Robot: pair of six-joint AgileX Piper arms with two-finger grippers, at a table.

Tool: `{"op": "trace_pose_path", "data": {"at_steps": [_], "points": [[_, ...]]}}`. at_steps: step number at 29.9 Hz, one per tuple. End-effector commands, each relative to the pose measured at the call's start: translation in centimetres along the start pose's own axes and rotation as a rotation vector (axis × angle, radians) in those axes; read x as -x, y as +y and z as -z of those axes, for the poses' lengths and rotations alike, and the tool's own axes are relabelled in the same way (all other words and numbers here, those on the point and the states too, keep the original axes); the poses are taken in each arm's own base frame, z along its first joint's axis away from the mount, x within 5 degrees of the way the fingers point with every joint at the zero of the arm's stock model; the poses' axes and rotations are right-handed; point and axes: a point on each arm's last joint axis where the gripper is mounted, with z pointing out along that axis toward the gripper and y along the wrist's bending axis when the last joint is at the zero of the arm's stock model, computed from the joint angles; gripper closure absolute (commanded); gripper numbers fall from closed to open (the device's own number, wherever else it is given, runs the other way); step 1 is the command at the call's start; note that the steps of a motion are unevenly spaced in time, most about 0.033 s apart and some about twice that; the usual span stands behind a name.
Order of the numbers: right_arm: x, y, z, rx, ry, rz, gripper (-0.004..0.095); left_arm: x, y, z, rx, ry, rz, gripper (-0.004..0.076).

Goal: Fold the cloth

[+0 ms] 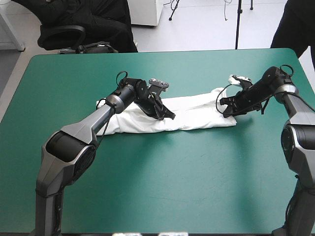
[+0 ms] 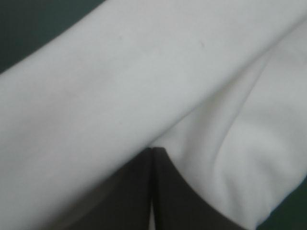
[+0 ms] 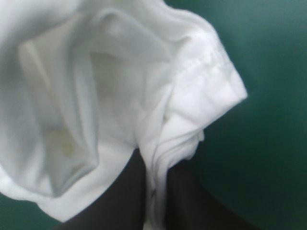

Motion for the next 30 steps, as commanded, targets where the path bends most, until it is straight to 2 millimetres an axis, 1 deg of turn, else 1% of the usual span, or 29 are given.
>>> {"op": "trace_pose_path", "data": {"at_steps": [1,4,6,11,14,15,17,21,24,26,28,30], "points": [[0.4,1.6,2.1,0.044,-0.063,0.024,0.0925,0.0,-1.1,1.6,-0.037,0.023,-0.003,0.0741],[0.9,2.6,3.9,0.065,-0.119,0.038,0.0925,-0.1,-1.2,1.6,-0.040,0.029,-0.001,0.0741],[1.1,3.7,5.6,0.076,-0.160,0.061,0.0925,-0.1,-1.2,1.7,-0.045,0.035,0.004,0.0741],[1.2,6.7,11.1,0.076,-0.293,0.152,0.0925,-0.2,-1.3,1.7,-0.049,0.047,0.005,0.0741],[0.7,8.4,13.6,0.086,-0.359,0.186,0.0925,-0.2,-1.4,1.7,-0.060,0.045,0.012,0.0741],[0.5,8.7,14.0,0.094,-0.373,0.195,0.0925,-0.2,-1.4,1.7,-0.065,0.044,0.016,0.0741],[0.3,9.1,14.5,0.096,-0.379,0.209,0.0925,-0.2,-1.5,1.7,-0.071,0.042,0.020,0.0741],[0.2,9.2,14.6,0.106,-0.374,0.211,0.0925,-0.1,-1.5,1.7,-0.078,0.035,0.019,0.0741],[0.2,9.4,14.6,0.107,-0.374,0.223,0.0925,0.1,-1.4,2.6,-0.039,0.022,-0.005,0.0741],[0.2,9.4,14.6,0.107,-0.375,0.233,0.0925,0.4,-1.3,4.0,0.001,0.010,-0.021,0.0741],[0.2,9.4,14.6,0.105,-0.378,0.242,0.0925,0.6,-0.6,6.2,0.053,0.003,-0.009,0.0741],[0.2,9.5,14.6,0.119,-0.386,0.244,0.0925,0.4,0.1,8.9,0.104,-0.009,-0.001,0.0741]]}}
